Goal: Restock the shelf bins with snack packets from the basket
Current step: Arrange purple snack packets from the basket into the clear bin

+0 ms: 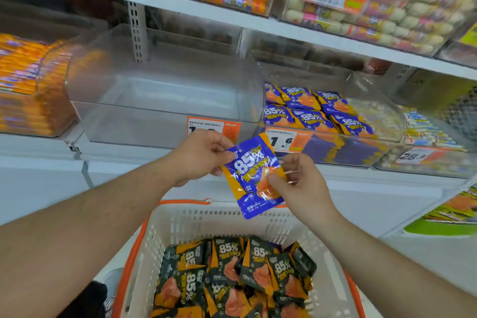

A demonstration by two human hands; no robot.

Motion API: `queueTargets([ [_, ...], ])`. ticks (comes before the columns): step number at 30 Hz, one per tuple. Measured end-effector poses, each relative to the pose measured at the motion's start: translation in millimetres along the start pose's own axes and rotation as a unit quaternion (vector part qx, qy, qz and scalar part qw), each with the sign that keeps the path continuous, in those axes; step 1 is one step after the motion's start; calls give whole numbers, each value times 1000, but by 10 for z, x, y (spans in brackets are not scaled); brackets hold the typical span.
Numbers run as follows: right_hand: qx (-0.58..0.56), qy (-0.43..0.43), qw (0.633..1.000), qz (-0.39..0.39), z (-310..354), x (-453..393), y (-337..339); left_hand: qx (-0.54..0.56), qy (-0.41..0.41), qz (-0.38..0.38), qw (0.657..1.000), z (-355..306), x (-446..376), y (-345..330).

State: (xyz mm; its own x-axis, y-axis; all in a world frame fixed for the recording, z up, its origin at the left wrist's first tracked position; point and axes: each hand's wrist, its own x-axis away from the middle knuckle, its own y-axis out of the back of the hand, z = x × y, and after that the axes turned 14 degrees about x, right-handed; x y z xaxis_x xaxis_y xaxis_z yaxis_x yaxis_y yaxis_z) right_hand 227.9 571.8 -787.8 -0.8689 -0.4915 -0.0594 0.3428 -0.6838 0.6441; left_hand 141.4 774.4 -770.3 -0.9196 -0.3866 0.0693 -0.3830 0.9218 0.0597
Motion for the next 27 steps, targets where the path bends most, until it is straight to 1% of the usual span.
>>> queueTargets([
  [1, 74, 39, 994, -67, 27, 15, 9, 14, -12, -6, 1000, -44, 1, -21],
  [2, 131, 95, 980, -120, 39, 31, 13, 25, -22, -11, 999, -78, 1, -42],
  [3, 164, 154, 963, -149, 59, 56, 7, 32, -31, -15, 999, -101, 0, -66],
  [4, 188, 197, 949, -161, 67, 74, -10, 35, -39, -18, 998, -117, -1, -91],
  [5, 210, 218, 939, -166, 83, 89, -33, 36, -47, -20, 998, -133, -2, -117],
  [9, 275, 203, 920, -191, 148, 96, -90, 56, -62, -36, 996, -183, -33, -190],
  [12, 314, 193, 912, -181, 168, 70, -78, 72, -65, -47, 994, -226, -39, -239],
  [14, 308, 191, 916, -172, 179, 37, -36, 90, -68, -52, 992, -271, -56, -267],
  [16, 272, 195, 924, -184, 199, -34, 65, 100, -92, -68, 988, -346, -104, -275],
  [17, 247, 196, 928, -200, 217, -90, 145, 75, -125, -85, 986, -377, -150, -262],
  [19, 205, 177, 935, -229, 281, -246, 347, -28, -214, -126, 968, -426, -249, -227],
  [21, 191, 124, 947, -225, 363, -476, 554, -154, -293, -159, 930, -437, -321, -193],
  [22, 194, 90, 954, -213, 391, -628, 634, -209, -314, -168, 911, -422, -363, -177],
  [23, 197, 60, 959, -194, 428, -786, 691, -252, -315, -167, 900, -406, -402, -173],
  [24, 195, 32, 965, -171, 475, -940, 724, -285, -299, -160, 896, -396, -441, -181],
  [27, 164, -17, 980, -115, 594, -1373, 706, -340, -219, -137, 904, -392, -538, -271],
])
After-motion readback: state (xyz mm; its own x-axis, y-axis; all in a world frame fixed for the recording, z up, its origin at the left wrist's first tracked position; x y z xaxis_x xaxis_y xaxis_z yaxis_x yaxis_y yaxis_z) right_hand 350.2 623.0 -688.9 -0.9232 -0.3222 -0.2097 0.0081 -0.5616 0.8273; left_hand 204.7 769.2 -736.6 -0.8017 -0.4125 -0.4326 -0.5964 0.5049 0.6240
